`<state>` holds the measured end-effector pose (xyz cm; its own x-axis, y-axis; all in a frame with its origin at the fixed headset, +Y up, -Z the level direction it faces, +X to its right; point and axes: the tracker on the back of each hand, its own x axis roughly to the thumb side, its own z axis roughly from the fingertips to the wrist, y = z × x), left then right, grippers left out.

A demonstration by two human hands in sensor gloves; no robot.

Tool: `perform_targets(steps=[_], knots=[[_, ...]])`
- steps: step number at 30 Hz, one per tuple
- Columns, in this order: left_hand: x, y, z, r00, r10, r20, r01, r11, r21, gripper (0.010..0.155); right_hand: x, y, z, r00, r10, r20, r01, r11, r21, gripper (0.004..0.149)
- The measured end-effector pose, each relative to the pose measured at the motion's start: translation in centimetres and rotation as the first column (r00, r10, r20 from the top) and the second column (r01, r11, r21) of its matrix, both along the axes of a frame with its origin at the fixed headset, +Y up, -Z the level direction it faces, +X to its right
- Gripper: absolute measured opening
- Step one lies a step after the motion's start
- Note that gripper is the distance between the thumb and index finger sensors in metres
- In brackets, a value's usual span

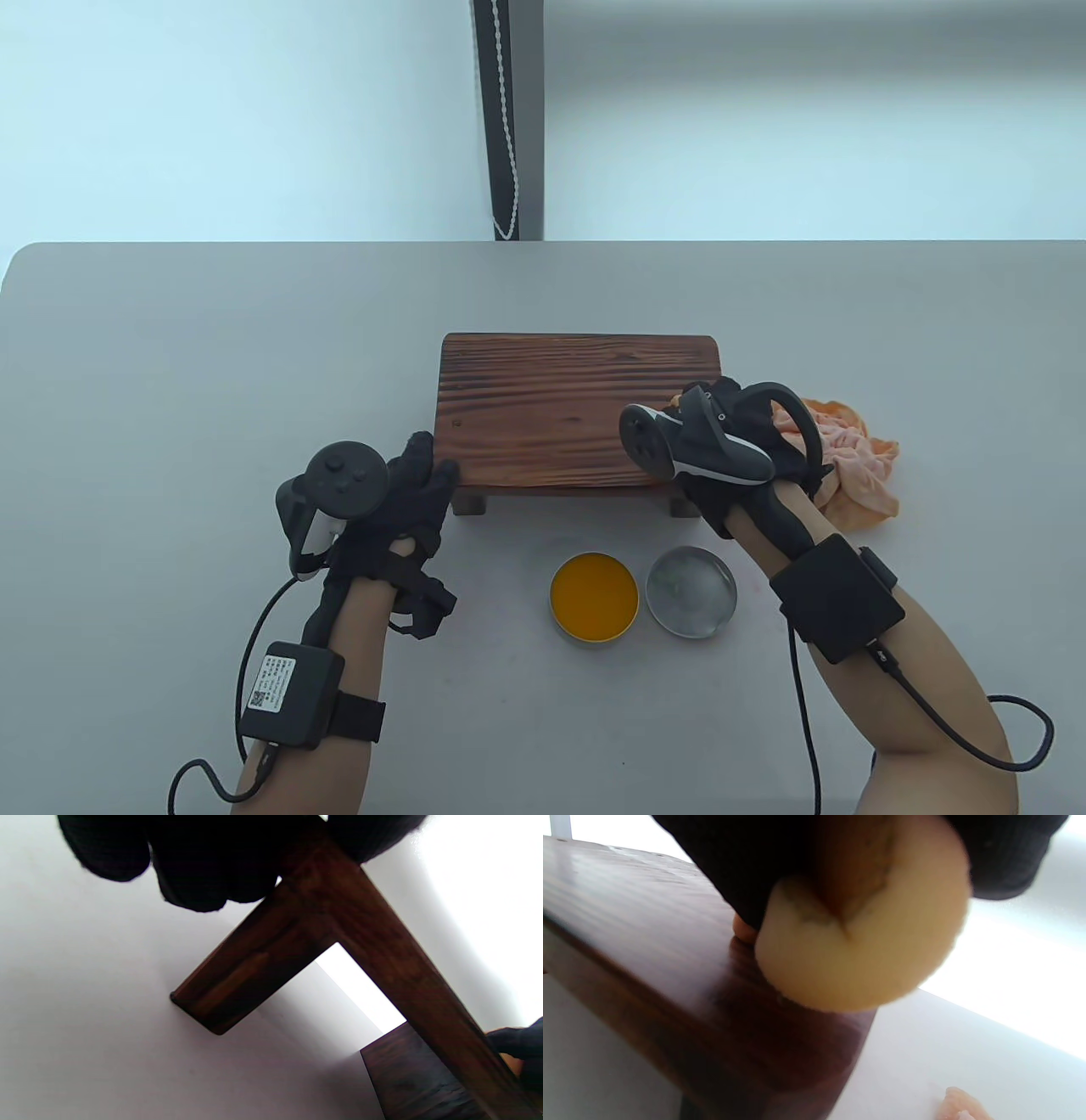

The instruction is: Dip and apply wood wax on stool

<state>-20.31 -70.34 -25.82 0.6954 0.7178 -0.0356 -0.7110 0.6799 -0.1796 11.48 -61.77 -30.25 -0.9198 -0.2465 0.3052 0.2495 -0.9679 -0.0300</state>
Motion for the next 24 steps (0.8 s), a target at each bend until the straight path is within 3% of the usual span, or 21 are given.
perform_targets(steps=[5,12,20,24], knots=[[0.0,0.0,0.0,1.0,0.001,0.001,-0.001,1.0,-0.002,0.077,1.0,-0.3,-1.2,0.998,0.017,0.055,-0.019,0.999,0.04,0.038],[0.0,0.0,0.0,1.0,-0.004,-0.001,0.004,1.0,0.001,0.077,1.2,0.1,1.3,1.0,0.02,0.009,-0.02,1.0,-0.019,0.038],[0.1,0.0,0.0,1.0,-0.001,-0.003,0.001,1.0,-0.004,0.077,2.5,-0.1,-1.2,0.995,-0.025,0.093,0.023,1.0,0.021,0.038],[0.1,0.0,0.0,1.0,-0.002,-0.002,0.002,1.0,-0.004,0.077,3.7,0.0,-1.0,0.993,-0.019,0.118,0.02,1.0,-0.005,0.038]])
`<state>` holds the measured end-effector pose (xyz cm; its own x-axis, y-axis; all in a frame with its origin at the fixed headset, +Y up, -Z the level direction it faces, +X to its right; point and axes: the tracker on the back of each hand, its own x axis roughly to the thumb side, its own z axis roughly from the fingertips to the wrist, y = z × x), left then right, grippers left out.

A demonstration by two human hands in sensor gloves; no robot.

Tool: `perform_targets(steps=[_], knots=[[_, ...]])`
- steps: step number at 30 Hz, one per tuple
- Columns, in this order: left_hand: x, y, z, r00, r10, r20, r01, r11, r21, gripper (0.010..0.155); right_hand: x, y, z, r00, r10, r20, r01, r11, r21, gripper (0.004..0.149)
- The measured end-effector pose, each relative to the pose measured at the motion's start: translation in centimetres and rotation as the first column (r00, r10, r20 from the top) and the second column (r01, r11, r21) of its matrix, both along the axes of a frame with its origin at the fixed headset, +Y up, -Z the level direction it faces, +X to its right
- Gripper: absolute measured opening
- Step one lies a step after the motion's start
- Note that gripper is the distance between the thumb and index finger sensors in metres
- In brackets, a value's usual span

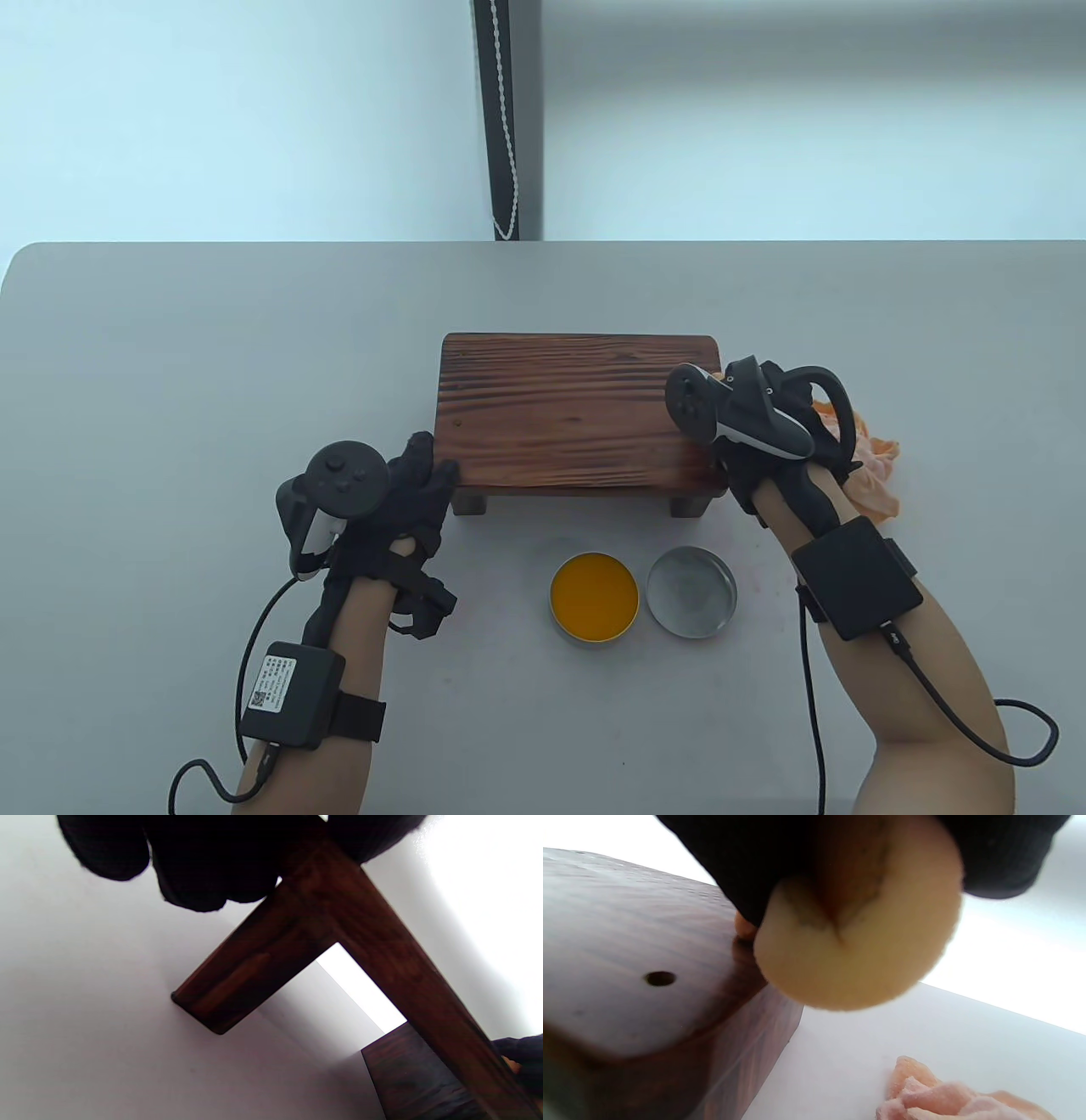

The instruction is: Dip and apply wood wax on stool

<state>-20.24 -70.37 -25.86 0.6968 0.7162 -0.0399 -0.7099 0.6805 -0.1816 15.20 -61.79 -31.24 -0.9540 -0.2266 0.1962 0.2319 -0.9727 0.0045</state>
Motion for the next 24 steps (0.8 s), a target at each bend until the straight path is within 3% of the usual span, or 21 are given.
perform_targets(steps=[6,14,24], knots=[[0.0,0.0,0.0,1.0,-0.01,-0.003,0.01,1.0,0.004,0.077,-1.2,0.2,3.0,0.995,-0.041,-0.095,0.038,0.999,-0.029,0.038],[0.0,0.0,0.0,1.0,-0.004,0.0,0.004,1.0,0.001,0.077,0.8,-0.1,-0.4,0.998,-0.034,0.054,0.032,0.999,0.024,0.038],[0.1,0.9,0.4,0.999,-0.042,-0.023,0.042,0.999,0.016,0.078,3.3,0.4,2.1,0.994,-0.084,0.069,0.08,0.995,0.058,0.039]])
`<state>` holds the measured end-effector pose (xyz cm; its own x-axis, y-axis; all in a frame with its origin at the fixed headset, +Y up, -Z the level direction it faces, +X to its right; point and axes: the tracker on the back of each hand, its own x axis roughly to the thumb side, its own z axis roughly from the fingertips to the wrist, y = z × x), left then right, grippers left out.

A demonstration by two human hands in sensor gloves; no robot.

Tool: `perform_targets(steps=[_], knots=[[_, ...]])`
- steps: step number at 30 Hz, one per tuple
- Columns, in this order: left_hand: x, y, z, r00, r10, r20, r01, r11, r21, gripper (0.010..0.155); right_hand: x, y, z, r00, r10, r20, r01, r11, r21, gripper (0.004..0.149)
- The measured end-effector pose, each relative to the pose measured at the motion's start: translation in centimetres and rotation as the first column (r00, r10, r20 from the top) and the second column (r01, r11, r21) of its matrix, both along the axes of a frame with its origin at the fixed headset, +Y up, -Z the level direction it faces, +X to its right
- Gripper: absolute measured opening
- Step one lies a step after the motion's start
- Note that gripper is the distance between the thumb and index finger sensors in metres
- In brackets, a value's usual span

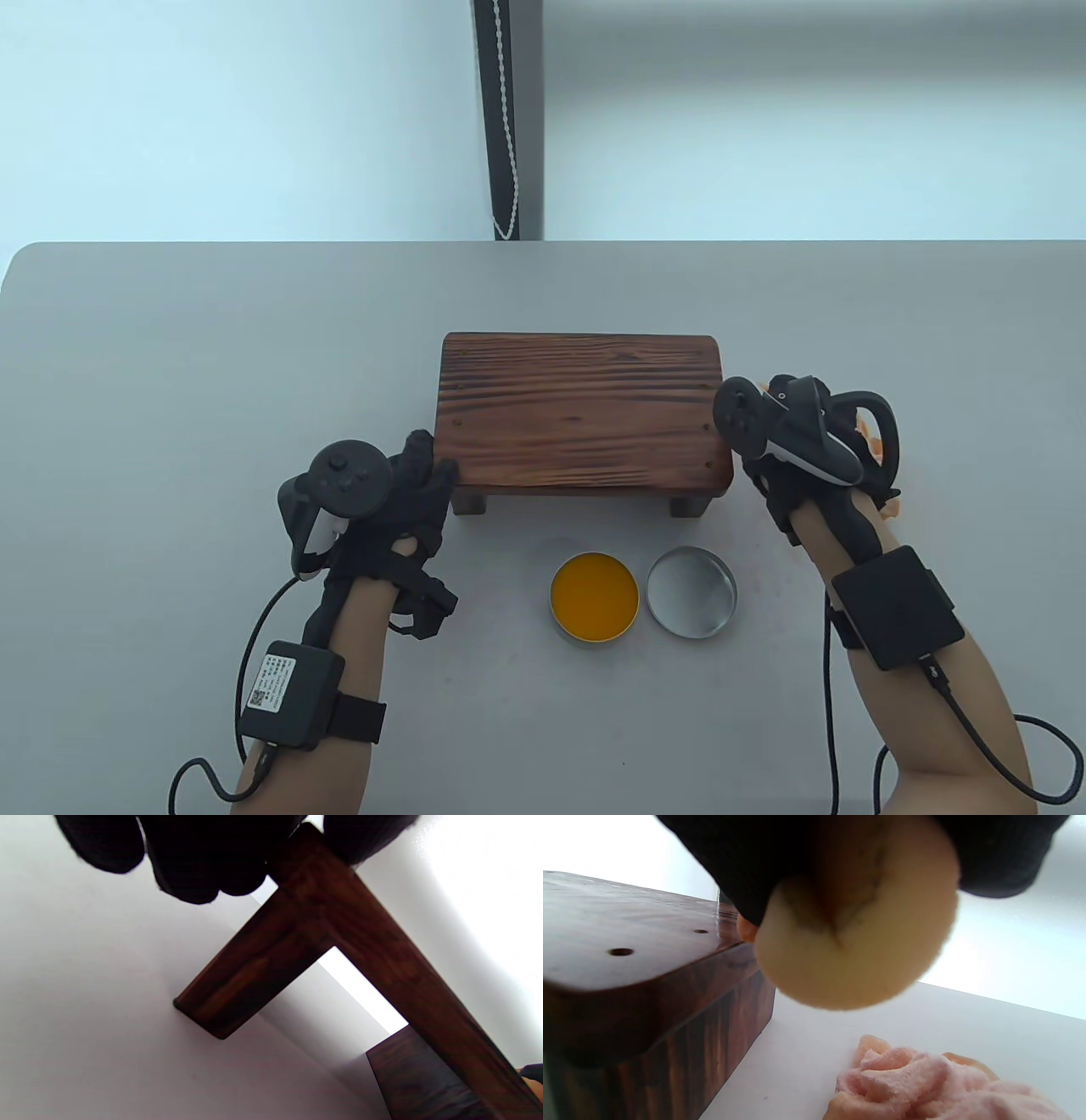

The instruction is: Dip and apply wood wax on stool

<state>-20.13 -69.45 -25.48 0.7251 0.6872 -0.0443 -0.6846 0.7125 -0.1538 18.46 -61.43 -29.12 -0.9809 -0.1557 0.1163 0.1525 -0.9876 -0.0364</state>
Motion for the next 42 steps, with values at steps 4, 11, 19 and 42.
perform_targets(steps=[4,11,19,42], knots=[[-0.1,2.9,1.4,1.0,-0.031,0.001,0.031,0.993,0.111,0.083,-0.6,1.0,2.4,0.996,-0.054,-0.071,0.058,0.997,0.052,0.039],[2.8,5.5,3.6,0.973,-0.044,0.227,-0.003,0.979,0.203,0.065,-2.5,0.4,6.9,0.978,-0.058,-0.202,0.078,0.993,0.092,0.039],[9.5,1.4,5.3,0.765,-0.151,0.626,0.094,0.988,0.124,0.078,-5.1,-2.5,10.7,0.925,-0.177,-0.335,0.187,0.982,-0.004,0.039],[14.3,-4.9,6.1,0.617,-0.403,0.676,0.323,0.913,0.249,0.09,-10.9,-8.7,12.4,0.817,-0.216,-0.535,0.158,0.976,-0.152,0.031]])
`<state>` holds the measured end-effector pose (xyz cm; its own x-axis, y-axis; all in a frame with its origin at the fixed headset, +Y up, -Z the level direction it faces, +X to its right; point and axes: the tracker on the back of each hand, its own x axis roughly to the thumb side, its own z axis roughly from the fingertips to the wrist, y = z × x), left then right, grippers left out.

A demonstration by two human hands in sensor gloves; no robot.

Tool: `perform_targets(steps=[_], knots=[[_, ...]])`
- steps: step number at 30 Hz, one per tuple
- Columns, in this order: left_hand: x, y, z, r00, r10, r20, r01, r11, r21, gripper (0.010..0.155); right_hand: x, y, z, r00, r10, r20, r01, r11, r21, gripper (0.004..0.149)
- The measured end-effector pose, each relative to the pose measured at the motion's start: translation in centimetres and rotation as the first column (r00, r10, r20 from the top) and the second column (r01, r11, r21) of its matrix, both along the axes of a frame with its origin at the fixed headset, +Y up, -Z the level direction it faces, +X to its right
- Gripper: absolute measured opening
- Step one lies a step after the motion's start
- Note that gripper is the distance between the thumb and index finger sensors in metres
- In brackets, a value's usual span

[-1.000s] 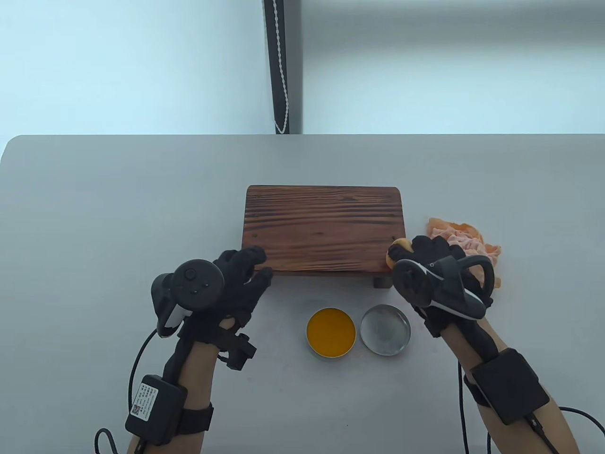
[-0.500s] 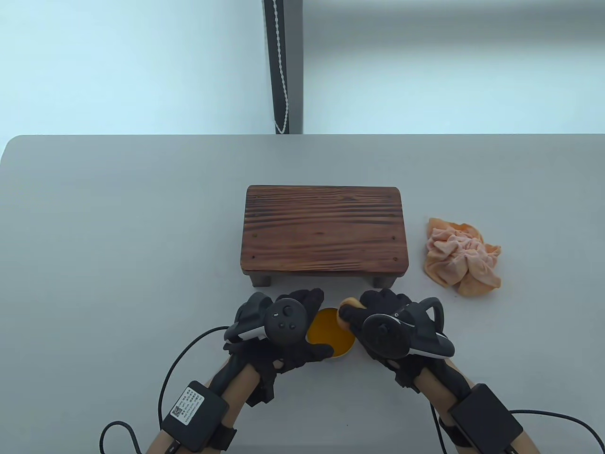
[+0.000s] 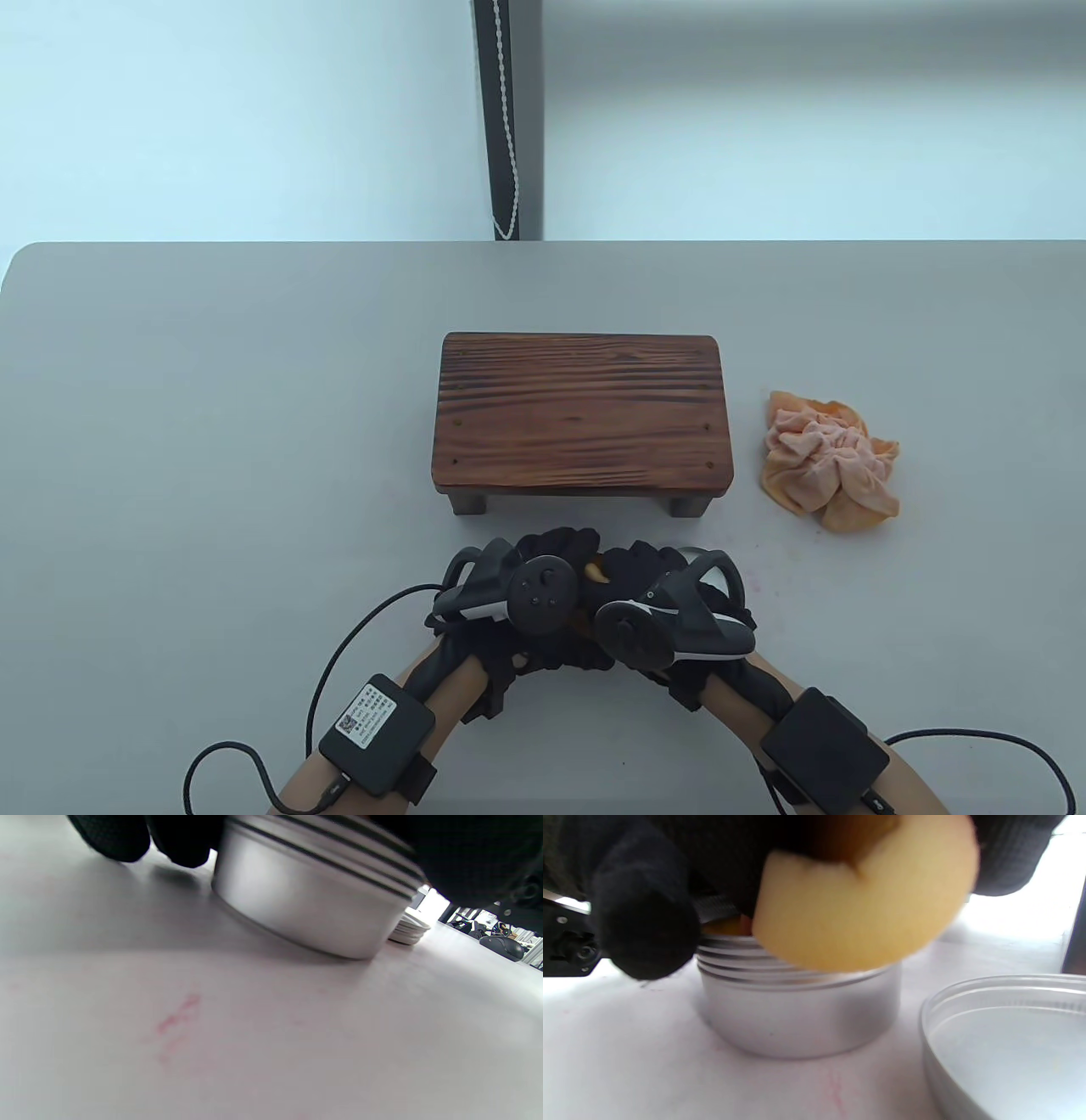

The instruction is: Dip and apply wood wax on stool

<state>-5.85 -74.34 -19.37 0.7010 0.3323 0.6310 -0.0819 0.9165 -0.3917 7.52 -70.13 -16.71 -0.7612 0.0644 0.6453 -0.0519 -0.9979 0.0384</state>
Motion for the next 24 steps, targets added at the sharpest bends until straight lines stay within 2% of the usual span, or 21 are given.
perform_targets(steps=[2,4,7,8,10,18,24], knots=[[0.1,0.1,0.1,1.0,-0.003,-0.011,0.003,1.0,0.025,0.08,-0.3,-0.1,0.0,0.998,0.065,-0.026,-0.065,0.998,-0.015,0.034],[0.2,0.3,0.1,1.0,-0.013,-0.007,0.013,0.996,0.088,0.08,-0.5,-0.2,0.2,0.99,0.143,-0.007,-0.143,0.99,-0.006,0.037],[0.2,0.4,0.3,1.0,-0.003,-0.009,0.004,0.99,0.144,0.08,-0.2,-0.3,-0.1,0.991,0.135,-0.006,-0.135,0.99,-0.036,0.038],[0.2,0.3,0.2,1.0,0.002,-0.01,0.0,0.99,0.143,0.08,-0.3,-0.4,-0.1,0.992,0.123,-0.01,-0.124,0.992,-0.039,0.038],[0.1,0.3,0.2,1.0,0.013,-0.013,-0.011,0.991,0.133,0.08,-0.4,-0.5,-0.1,0.993,0.111,-0.031,-0.11,0.994,0.027,0.038],[0.0,0.4,0.3,1.0,0.002,-0.022,0.001,0.992,0.125,0.079,0.0,0.4,0.1,0.99,0.141,-0.024,-0.141,0.99,-0.022,0.038],[0.0,0.4,0.4,0.999,-0.03,-0.018,0.032,0.992,0.123,0.079,1.7,1.4,0.6,1.0,0.012,0.003,-0.011,0.999,-0.041,0.035]])
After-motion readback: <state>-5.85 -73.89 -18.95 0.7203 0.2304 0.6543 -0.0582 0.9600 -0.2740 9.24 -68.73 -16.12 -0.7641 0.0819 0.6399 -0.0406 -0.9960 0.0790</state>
